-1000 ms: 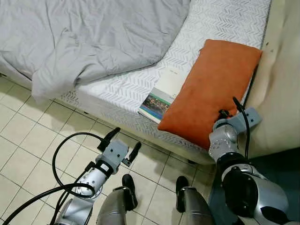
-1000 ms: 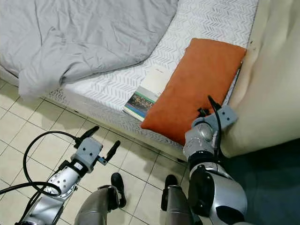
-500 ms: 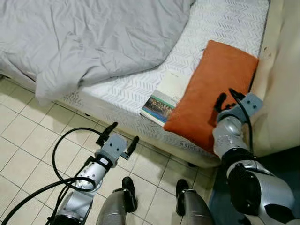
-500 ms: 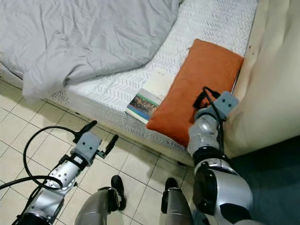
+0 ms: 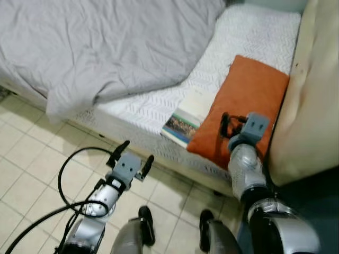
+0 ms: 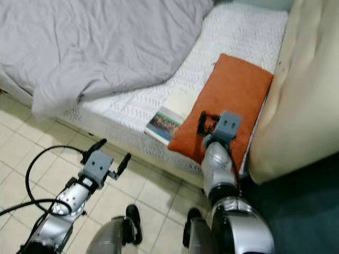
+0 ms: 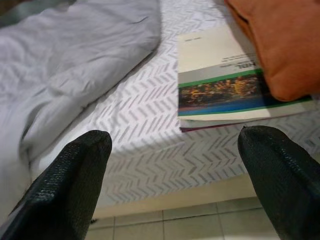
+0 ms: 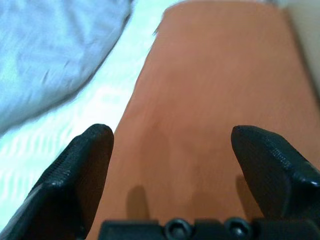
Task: Clean up the room
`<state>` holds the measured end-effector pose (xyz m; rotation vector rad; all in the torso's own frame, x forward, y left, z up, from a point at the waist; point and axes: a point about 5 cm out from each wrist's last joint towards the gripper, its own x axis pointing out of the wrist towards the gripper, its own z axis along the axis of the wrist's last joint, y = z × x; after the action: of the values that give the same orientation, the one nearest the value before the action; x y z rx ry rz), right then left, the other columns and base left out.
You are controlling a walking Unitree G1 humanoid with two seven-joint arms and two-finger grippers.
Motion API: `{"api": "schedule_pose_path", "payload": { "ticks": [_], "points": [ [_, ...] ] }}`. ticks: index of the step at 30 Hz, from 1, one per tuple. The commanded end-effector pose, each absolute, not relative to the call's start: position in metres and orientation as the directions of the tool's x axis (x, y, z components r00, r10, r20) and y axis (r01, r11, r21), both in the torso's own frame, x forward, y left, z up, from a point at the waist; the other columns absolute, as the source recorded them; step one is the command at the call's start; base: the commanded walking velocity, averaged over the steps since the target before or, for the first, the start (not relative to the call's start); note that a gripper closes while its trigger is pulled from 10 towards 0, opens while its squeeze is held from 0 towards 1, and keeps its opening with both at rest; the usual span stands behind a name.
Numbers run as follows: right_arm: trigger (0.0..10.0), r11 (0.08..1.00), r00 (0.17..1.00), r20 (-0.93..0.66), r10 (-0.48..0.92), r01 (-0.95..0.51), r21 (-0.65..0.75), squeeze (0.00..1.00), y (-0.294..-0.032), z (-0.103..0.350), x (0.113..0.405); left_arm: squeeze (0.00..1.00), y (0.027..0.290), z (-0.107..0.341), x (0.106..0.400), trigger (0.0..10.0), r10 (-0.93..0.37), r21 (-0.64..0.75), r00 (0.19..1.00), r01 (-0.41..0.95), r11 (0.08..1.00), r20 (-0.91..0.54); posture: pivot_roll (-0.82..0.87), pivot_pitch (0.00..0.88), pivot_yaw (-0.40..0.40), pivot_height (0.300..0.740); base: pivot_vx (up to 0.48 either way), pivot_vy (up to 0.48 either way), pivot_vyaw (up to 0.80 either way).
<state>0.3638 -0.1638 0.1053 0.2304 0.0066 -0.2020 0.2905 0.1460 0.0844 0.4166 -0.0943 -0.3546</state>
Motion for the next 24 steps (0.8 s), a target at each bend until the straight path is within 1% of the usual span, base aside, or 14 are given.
{"api": "schedule_pose_path", "payload": {
  "ticks": [1,2,3,5,6,7,8,9,11,15,16,18,19,24],
  "points": [
    [10.0,0.959,0.982,-0.023,-0.187,0.188,0.214,0.00,-0.165,0.101,0.359,0.00,0.154,0.074,0.286,10.0,-0.322,0.376,0.946,0.308,0.874,-0.026,-0.09,0.212,0.017,0.740,0.000,0.000,0.00],
    [10.0,0.959,0.982,-0.023,-0.187,0.188,0.214,0.00,-0.165,0.101,0.359,0.00,0.154,0.074,0.286,10.0,-0.322,0.376,0.946,0.308,0.874,-0.026,-0.09,0.212,0.017,0.740,0.000,0.000,0.00],
    [10.0,0.963,0.984,-0.017,-0.177,0.176,0.205,0.00,-0.167,0.095,0.351,0.00,0.154,0.075,0.289,10.0,-0.317,0.355,0.948,0.308,0.883,-0.033,-0.09,0.174,0.013,0.740,0.000,0.000,0.00],
    [10.0,0.983,0.991,0.048,-0.125,0.118,0.139,0.00,-0.172,0.091,0.327,0.00,0.159,0.078,0.293,10.0,-0.290,0.321,0.956,0.284,0.903,-0.030,-0.11,0.089,0.021,0.740,0.000,0.000,0.00],
    [10.0,0.988,0.992,0.068,-0.104,0.096,0.119,0.00,-0.173,0.091,0.319,0.00,0.161,0.079,0.295,10.0,-0.281,0.314,0.959,0.276,0.908,-0.030,-0.11,0.089,0.021,0.740,0.000,0.000,0.00],
    [10.0,0.994,0.990,0.106,-0.093,0.087,0.062,0.00,-0.182,0.091,0.294,0.00,0.164,0.081,0.293,10.0,-0.269,0.279,0.963,0.266,0.923,-0.027,-0.13,0.047,0.037,0.740,0.000,0.000,0.00],
    [10.0,0.994,0.990,0.106,-0.093,0.087,0.062,0.00,-0.182,0.091,0.294,0.00,0.164,0.081,0.293,10.0,-0.269,0.279,0.963,0.266,0.923,-0.027,-0.13,0.047,0.037,0.740,0.000,0.000,0.00],
    [10.0,0.995,0.988,0.115,-0.103,0.101,0.026,0.00,-0.191,0.088,0.275,0.00,0.161,0.081,0.290,10.0,-0.270,0.249,0.962,0.269,0.930,-0.031,-0.13,0.013,0.052,0.740,0.000,0.000,0.00],
    [10.0,0.989,0.984,0.101,-0.146,0.147,-0.002,0.00,-0.206,0.081,0.260,0.00,0.154,0.083,0.286,10.0,-0.270,0.179,0.962,0.271,0.946,-0.031,-0.14,0.000,0.060,0.740,0.000,0.000,0.00],
    [10.0,0.977,0.974,0.074,-0.214,0.215,-0.002,0.00,-0.223,0.072,0.248,0.00,0.148,0.078,0.283,10.0,-0.265,0.027,0.963,0.266,0.964,-0.042,-0.15,0.000,0.076,0.740,0.000,0.000,0.00],
    [10.0,0.975,0.973,0.067,-0.221,0.221,-0.004,0.00,-0.225,0.072,0.246,0.00,0.146,0.076,0.282,10.0,-0.272,0.001,0.961,0.273,0.962,-0.049,-0.15,0.000,0.080,0.740,0.000,0.480,0.00],
    [10.0,0.975,0.974,0.063,-0.220,0.220,-0.001,0.00,-0.226,0.074,0.245,0.00,0.143,0.070,0.283,10.0,-0.292,-0.017,0.954,0.292,0.956,-0.065,-0.16,0.000,0.078,0.740,0.000,0.480,0.00],
    [10.0,0.979,0.979,0.051,-0.198,0.199,-0.031,0.00,-0.224,0.074,0.248,0.00,0.139,0.065,0.286,10.0,-0.315,-0.030,0.946,0.314,0.949,-0.079,-0.17,0.000,0.080,0.740,0.000,0.480,0.00],
    [10.0,0.986,0.987,0.028,-0.157,0.158,-0.048,0.00,-0.217,0.075,0.252,0.00,0.134,0.063,0.292,10.0,-0.353,-0.037,0.930,0.351,0.936,-0.100,-0.18,0.000,0.078,0.740,0.000,0.480,-0.80]
  ]
}}
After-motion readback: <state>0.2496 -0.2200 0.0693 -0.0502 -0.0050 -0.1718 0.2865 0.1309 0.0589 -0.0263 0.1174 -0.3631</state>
